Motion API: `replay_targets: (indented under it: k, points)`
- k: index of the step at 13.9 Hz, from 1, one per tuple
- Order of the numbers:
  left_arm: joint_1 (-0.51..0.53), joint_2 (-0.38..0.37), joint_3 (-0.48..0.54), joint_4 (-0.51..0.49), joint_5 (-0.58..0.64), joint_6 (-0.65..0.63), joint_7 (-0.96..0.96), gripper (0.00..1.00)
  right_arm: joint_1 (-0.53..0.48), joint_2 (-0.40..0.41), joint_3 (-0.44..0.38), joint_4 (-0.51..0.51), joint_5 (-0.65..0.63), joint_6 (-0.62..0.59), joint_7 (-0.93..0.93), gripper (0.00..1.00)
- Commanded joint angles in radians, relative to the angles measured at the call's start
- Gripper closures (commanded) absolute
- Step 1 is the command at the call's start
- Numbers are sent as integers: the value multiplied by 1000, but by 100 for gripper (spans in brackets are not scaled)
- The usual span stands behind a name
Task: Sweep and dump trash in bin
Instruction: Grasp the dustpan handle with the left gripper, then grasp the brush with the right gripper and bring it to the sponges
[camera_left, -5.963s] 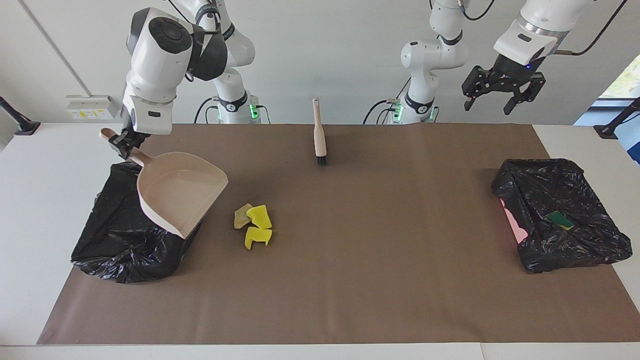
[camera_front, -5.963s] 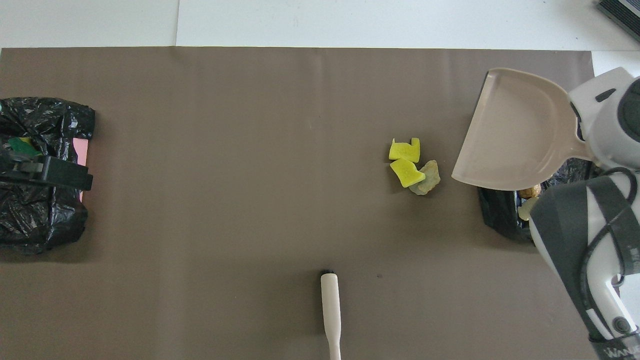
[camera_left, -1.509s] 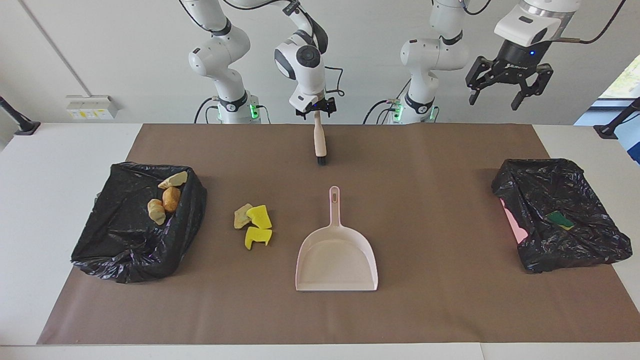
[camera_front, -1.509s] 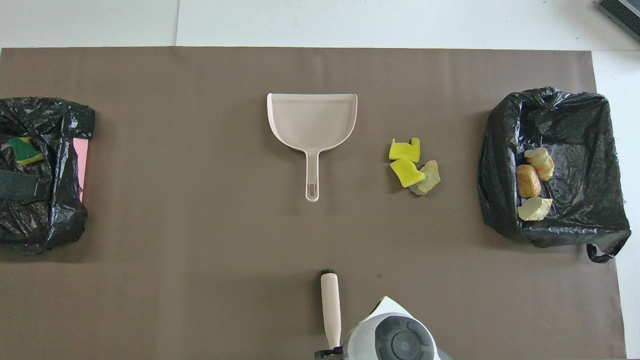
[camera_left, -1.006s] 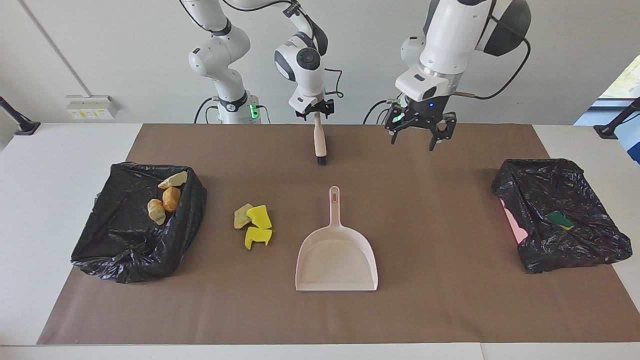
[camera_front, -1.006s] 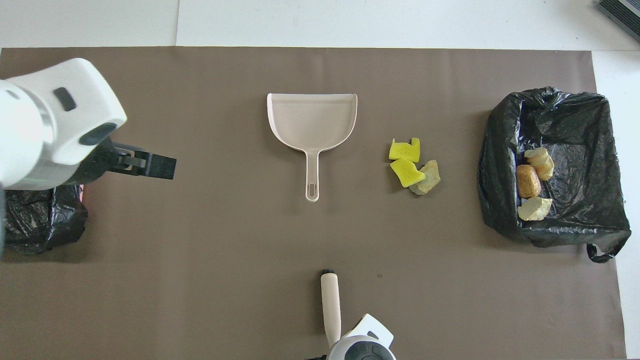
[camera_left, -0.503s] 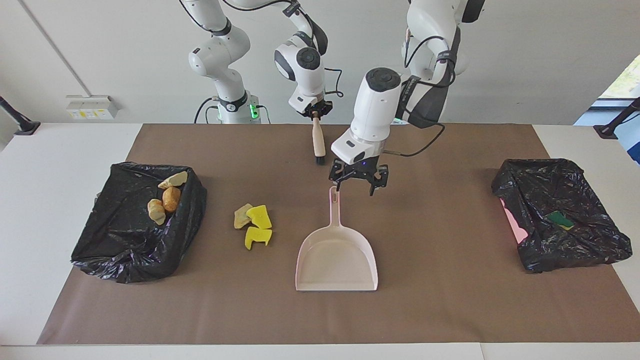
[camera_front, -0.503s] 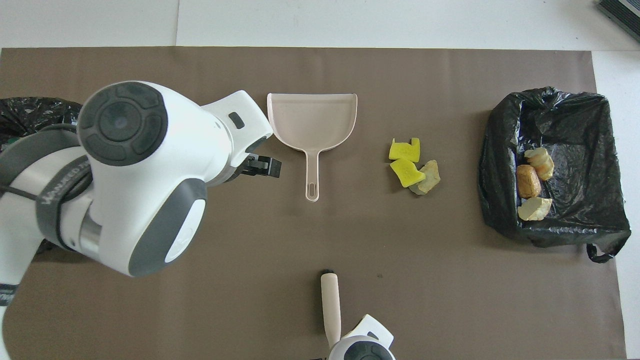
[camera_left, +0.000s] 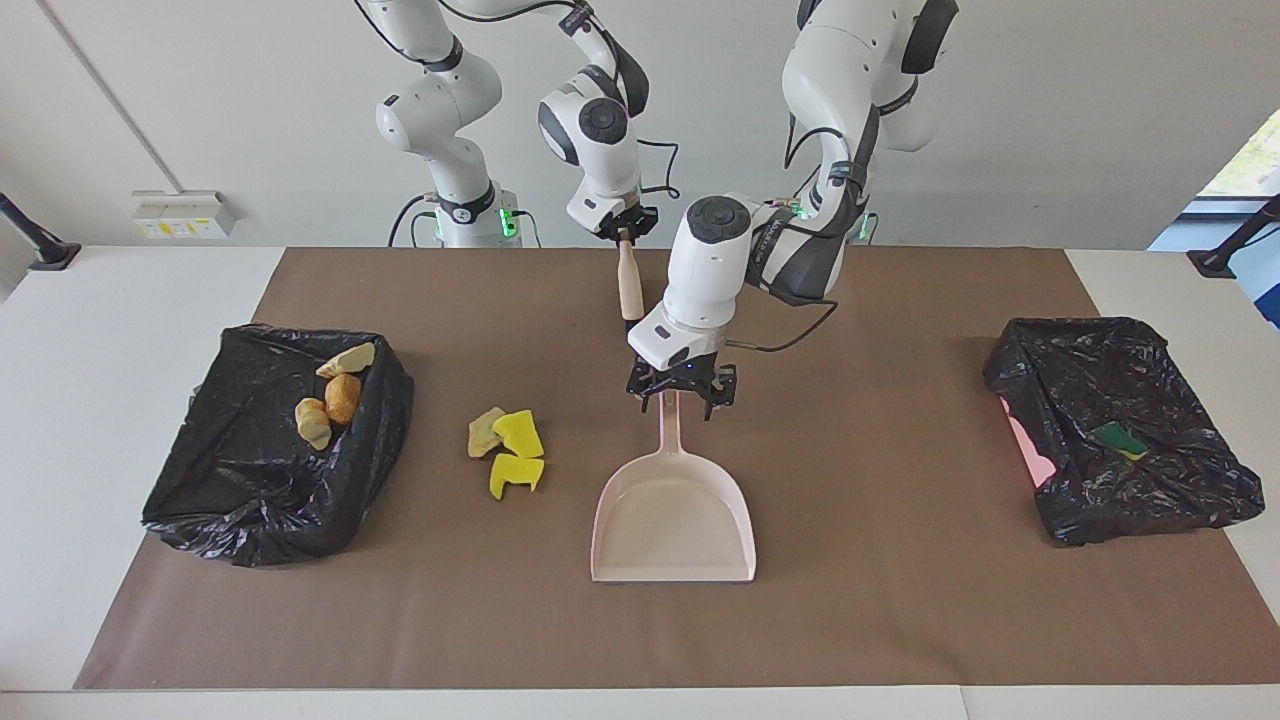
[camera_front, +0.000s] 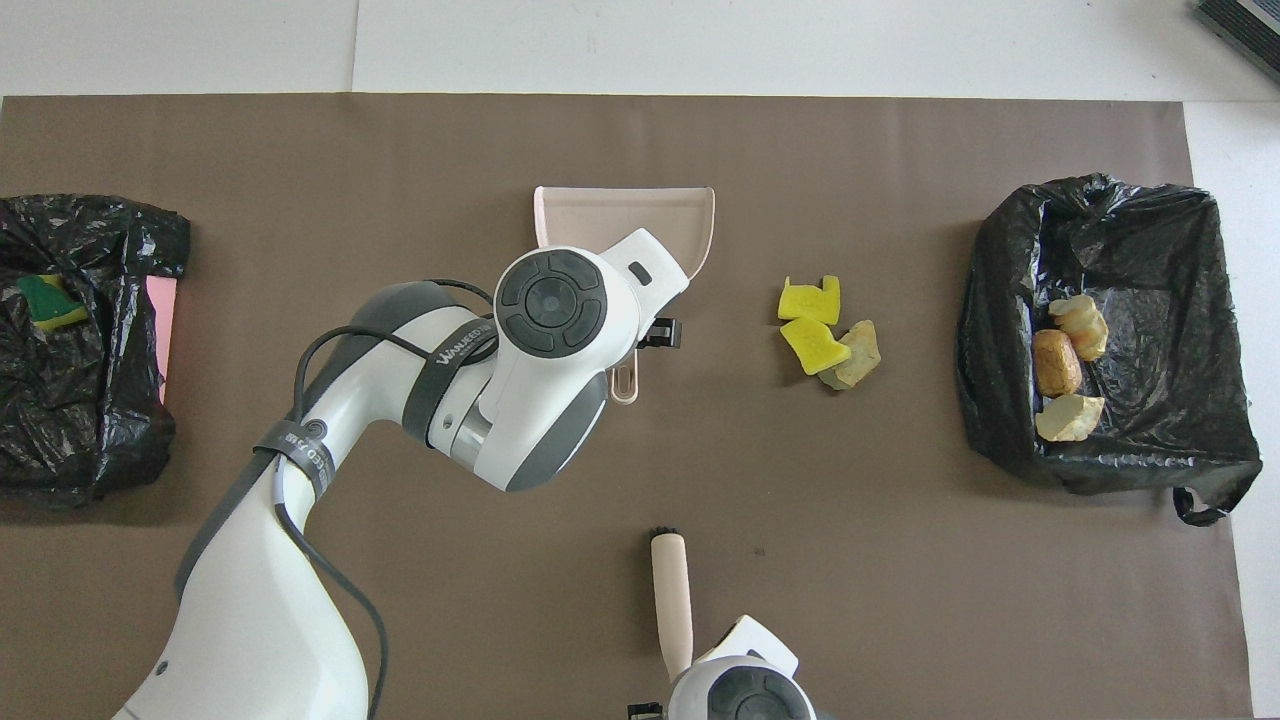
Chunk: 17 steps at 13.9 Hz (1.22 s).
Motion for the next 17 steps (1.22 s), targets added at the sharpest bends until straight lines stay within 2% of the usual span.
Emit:
replay_targets:
  k: [1, 2, 4, 5, 6, 7, 9, 11, 14, 16, 17]
  points:
    - [-16, 36, 16, 12, 23, 38, -21, 0, -99, -81, 1, -8, -76, -88, -61, 100]
    - [-15, 36, 16, 7, 23, 33, -19, 5, -138, -96, 1, -8, -101, -114, -89, 100]
    - [-15, 36, 16, 6, 23, 27, -19, 22, -257, -122, 0, -3, -138, -158, -182, 100]
    - [-15, 36, 16, 1, 23, 23, -18, 36, -318, -124, 0, 4, -155, -172, -230, 100]
    - [-16, 35, 16, 1, 23, 20, -18, 56, -371, -119, 1, 21, -176, -174, -261, 100]
    - [-15, 35, 17, 4, 25, 29, -16, 68, -408, -106, 3, 39, -217, -172, -270, 100]
    - [-15, 35, 17, 7, 26, 33, -7, 81, -443, -31, 1, 122, -318, -172, -262, 100]
    - [-15, 33, 17, 7, 37, 17, -3, 99, -500, 76, 1, 251, -407, -177, -270, 100]
    - [-2, -5, 23, 4, 76, -25, 92, 100, -529, 280, 1, 496, -581, -287, -273, 100]
    - [22, -54, 25, -1, 76, -109, 279, 100, -553, 386, 0, 591, -711, -303, -276, 100]
    - [37, -74, 25, -2, 76, -161, 383, 100, -561, 414, 1, 612, -756, -306, -279, 100]
